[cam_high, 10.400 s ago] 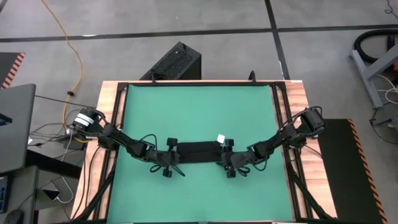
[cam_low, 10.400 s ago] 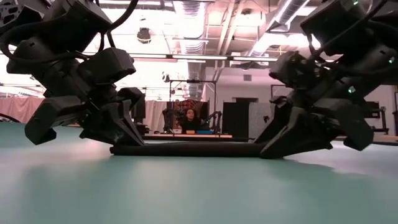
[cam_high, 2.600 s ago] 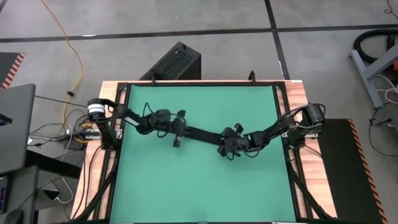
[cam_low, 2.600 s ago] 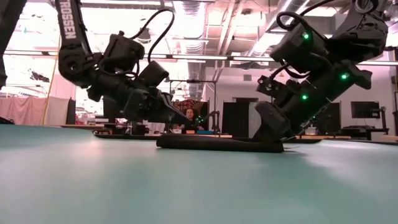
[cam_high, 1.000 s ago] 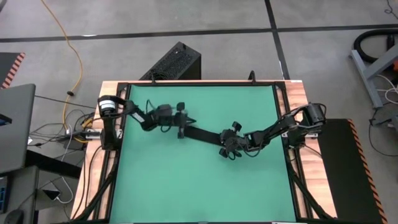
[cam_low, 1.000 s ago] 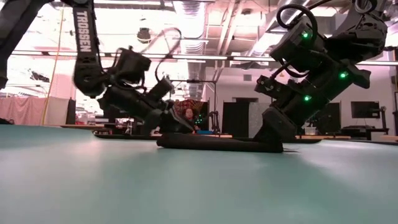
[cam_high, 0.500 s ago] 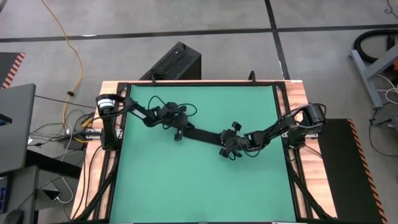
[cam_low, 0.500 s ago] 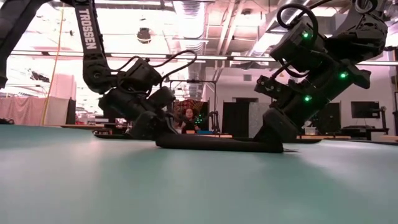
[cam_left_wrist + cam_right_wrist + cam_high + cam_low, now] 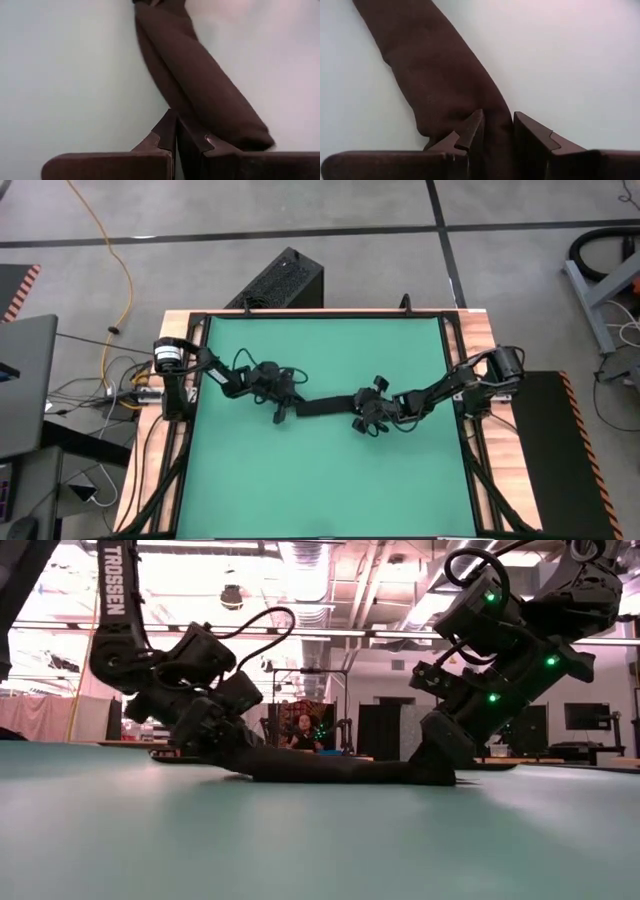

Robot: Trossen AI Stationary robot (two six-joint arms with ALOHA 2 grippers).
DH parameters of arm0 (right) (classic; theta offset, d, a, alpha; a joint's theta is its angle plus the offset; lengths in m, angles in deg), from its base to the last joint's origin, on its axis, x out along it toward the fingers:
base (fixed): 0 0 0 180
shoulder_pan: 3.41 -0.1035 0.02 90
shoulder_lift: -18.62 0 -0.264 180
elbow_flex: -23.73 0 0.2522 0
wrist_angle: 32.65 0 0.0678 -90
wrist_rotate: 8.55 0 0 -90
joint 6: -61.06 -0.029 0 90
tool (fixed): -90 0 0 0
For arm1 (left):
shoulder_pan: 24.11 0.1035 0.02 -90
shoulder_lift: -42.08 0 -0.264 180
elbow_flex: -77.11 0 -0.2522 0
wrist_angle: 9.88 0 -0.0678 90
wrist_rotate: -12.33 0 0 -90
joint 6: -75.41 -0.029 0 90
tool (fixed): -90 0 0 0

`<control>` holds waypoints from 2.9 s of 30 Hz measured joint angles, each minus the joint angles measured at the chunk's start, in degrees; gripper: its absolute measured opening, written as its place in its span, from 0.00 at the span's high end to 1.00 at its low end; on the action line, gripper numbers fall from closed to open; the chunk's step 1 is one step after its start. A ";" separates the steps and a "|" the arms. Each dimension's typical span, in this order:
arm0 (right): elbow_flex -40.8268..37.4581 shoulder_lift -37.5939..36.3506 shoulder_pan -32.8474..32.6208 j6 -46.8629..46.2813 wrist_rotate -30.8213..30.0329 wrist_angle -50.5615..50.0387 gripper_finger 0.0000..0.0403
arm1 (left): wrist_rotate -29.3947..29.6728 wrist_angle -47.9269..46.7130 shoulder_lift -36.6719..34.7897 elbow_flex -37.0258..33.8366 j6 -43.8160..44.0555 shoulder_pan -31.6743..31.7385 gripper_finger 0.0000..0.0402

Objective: Roll towel
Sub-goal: Roll the black towel

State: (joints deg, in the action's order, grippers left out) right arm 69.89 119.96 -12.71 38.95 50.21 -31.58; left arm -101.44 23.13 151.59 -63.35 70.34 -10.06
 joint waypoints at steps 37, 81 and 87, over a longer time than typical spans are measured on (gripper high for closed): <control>-0.09 0.02 0.48 2.67 1.26 2.03 0.67 | 13.69 5.26 -4.23 4.26 -5.17 -3.40 1.00; 0.13 12.71 0.28 5.04 1.40 31.16 0.67 | 7.67 5.02 1.97 3.67 10.06 -2.76 1.00; -1.54 13.52 -0.58 -0.19 1.37 32.18 0.67 | 7.49 2.00 1.88 3.74 10.14 -2.78 1.00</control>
State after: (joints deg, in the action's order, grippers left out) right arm 68.35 133.48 -13.29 38.76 51.58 0.59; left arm -93.95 25.13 153.47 -59.61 80.47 -12.84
